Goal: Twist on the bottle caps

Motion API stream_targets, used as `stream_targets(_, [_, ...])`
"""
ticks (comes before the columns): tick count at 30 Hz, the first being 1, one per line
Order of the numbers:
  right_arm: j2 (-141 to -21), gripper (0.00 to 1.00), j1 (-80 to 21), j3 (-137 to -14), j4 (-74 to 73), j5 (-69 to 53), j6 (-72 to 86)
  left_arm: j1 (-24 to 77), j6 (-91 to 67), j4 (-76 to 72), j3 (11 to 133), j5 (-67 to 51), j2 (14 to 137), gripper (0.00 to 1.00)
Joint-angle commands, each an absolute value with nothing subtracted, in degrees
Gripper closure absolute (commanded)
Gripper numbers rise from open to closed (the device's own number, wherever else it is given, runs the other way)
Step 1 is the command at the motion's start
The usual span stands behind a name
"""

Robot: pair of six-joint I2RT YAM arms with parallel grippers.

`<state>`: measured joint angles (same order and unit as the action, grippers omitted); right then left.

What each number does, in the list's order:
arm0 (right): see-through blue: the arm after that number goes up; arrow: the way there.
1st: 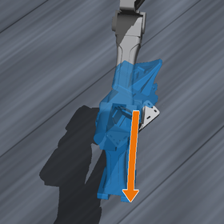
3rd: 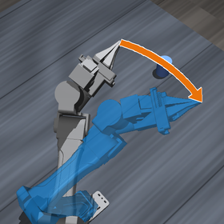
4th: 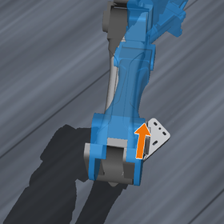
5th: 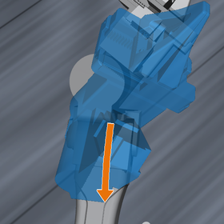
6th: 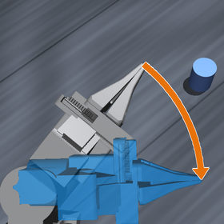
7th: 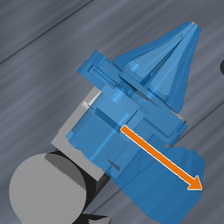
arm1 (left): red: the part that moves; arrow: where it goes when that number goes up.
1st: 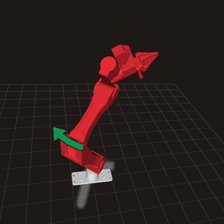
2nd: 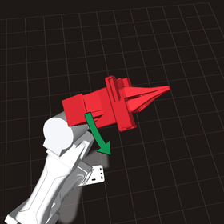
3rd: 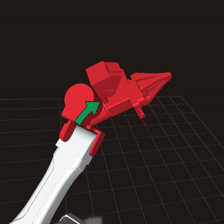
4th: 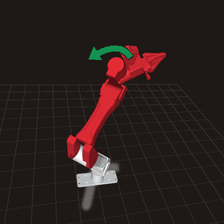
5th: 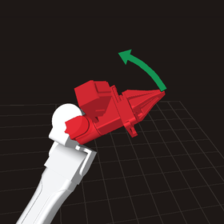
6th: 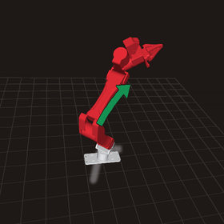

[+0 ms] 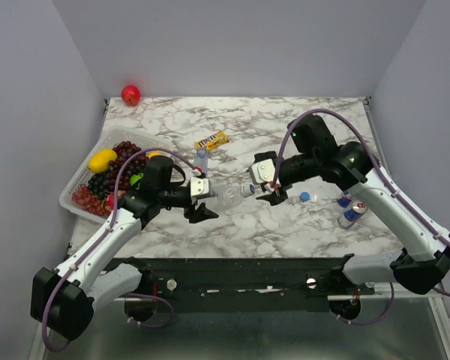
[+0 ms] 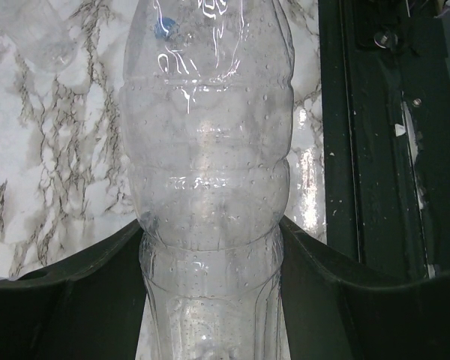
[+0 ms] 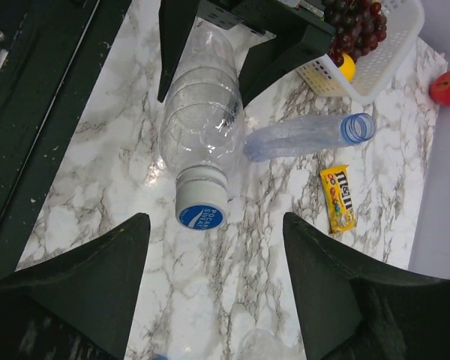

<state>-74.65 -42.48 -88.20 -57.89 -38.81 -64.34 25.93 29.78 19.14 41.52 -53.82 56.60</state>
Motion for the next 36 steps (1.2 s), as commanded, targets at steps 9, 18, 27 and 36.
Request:
stream_targets(9, [-77.3,0.3,-43.9,-89.8,-65.7,-41.9,-73.6,27.1,29.4,20.0,43.1,-54.0,55.5,1.0])
stream_targets(18, [-77.5,0.43,-44.1,-87.7,-61.3,-39.0,-70.7,27.1,27.3,17.2,42.6,-54.0,56.0,1.0])
stream_targets(27, [-82.5,0.67,-44.0,-91.4,-57.2,-38.2,-54.1,27.1,26.1,15.5,42.1,-52.0,55.6,1.0])
stream_targets(36, [-94.0,0.88,-36.5,-98.7,-52.0,-56.8,-2.0,33.9,20.0,1.7,35.7,-21.4,46.4,1.0])
